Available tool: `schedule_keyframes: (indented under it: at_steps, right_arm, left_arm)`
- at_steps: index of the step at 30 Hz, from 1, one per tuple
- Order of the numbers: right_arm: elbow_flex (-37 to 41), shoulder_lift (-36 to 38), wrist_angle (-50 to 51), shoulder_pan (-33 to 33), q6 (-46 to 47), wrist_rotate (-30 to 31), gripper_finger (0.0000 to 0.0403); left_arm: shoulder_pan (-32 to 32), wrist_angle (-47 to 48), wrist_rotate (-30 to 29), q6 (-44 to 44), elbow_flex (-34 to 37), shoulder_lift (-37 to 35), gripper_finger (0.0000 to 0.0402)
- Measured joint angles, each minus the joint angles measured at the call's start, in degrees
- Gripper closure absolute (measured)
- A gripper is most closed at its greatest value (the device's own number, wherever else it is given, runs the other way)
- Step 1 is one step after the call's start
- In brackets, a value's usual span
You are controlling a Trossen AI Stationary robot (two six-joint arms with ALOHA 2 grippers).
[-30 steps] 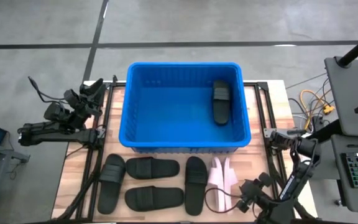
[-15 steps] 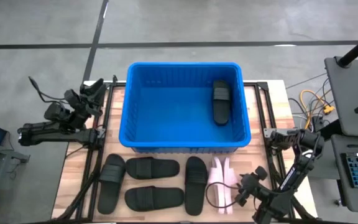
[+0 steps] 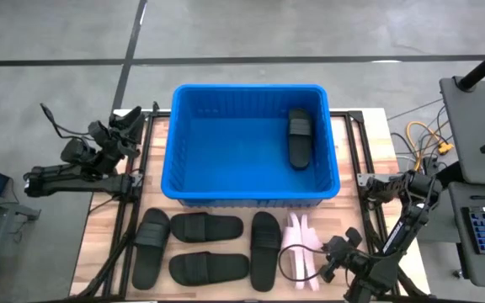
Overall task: Pick and place slides into bin
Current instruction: Put the pink slide into the blue bin
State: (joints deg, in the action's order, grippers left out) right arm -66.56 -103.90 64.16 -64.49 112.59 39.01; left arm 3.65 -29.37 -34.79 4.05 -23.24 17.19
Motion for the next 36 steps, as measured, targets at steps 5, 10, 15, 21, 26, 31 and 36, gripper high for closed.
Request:
schedule_keyframes:
  at_steps: [5, 10, 15, 21, 26, 31, 36]
  right_arm:
    - [-1.92, 1.76, 1.35, 0.0, -1.17, -0.27, 0.0389]
    - [-3.56, 5.19, 6.66, 0.0, -1.63, -0.38, 0.039]
    - [-4.72, 10.21, 10.65, 0.0, -3.57, -0.22, 0.039]
    - [-7.56, 17.65, 12.0, 0.0, -8.07, 5.56, 0.039]
    - [-10.69, 23.73, 12.18, 0.84, -14.17, 17.85, 0.0391]
    - [-13.74, 29.63, 12.03, 5.51, -24.2, 24.65, 0.0391]
    - [-18.0, 34.17, 11.93, 14.87, -36.58, 24.67, 0.0391]
  left_arm:
    - [-0.01, 0.0, -0.02, 0.0, 0.0, 0.07, 0.0185]
    - [-0.01, 0.0, 0.01, 0.0, 0.0, 0.07, 0.0185]
    - [-0.01, -0.02, 0.01, 0.0, 0.0, 0.07, 0.0185]
    - [-0.01, -0.03, 0.01, 0.02, 0.0, 0.07, 0.0185]
    - [0.0, -0.04, 0.01, 0.0, 0.0, 0.09, 0.0185]
    - [0.0, -0.04, 0.01, 0.02, 0.0, 0.09, 0.0185]
    - [-0.01, -0.04, 0.01, 0.0, 0.0, 0.09, 0.0185]
